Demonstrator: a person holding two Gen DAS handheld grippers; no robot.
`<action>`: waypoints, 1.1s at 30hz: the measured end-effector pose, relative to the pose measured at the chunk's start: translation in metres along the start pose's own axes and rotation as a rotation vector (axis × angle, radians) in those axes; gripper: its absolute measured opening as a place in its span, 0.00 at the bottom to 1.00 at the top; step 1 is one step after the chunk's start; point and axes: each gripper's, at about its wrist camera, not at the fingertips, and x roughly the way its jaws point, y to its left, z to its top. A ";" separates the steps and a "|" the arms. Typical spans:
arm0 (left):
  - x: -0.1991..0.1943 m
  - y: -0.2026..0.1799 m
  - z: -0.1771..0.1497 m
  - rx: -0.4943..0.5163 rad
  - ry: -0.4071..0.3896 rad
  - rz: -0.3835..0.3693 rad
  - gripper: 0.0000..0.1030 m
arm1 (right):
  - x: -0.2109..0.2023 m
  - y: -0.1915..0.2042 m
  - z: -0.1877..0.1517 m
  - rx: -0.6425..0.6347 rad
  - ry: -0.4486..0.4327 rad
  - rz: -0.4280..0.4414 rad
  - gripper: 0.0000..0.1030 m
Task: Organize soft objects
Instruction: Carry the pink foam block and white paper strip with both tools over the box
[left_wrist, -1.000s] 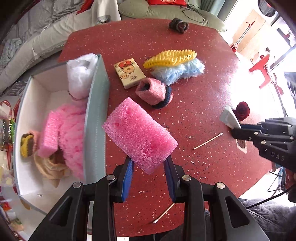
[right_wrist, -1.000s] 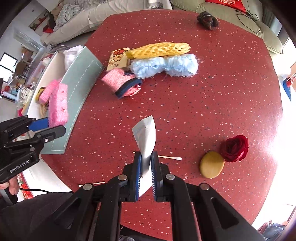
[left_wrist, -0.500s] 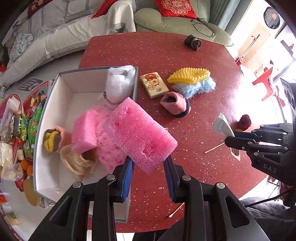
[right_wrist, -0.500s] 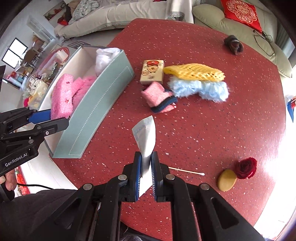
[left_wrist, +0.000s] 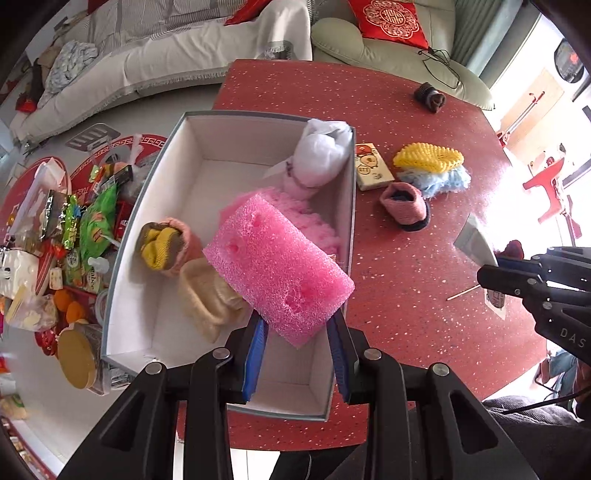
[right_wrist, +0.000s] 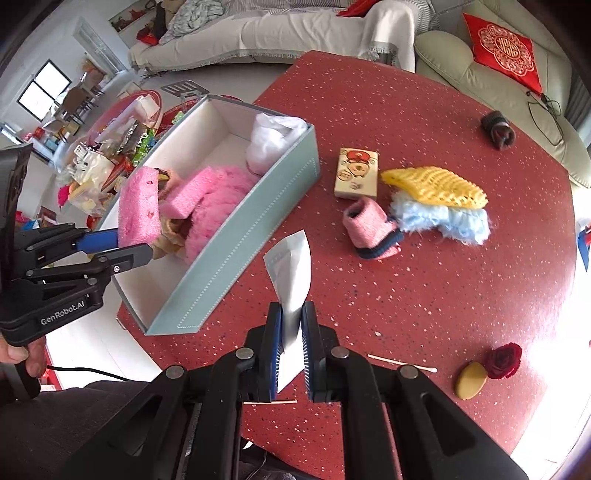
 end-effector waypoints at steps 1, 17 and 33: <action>0.000 0.002 -0.001 -0.002 0.001 0.001 0.33 | 0.000 0.005 0.003 -0.009 -0.001 0.000 0.10; -0.005 0.033 0.002 -0.020 -0.020 0.009 0.33 | -0.002 0.068 0.043 -0.157 -0.037 -0.011 0.11; -0.001 0.064 0.004 -0.081 -0.021 0.000 0.33 | 0.001 0.095 0.076 -0.185 -0.054 -0.004 0.11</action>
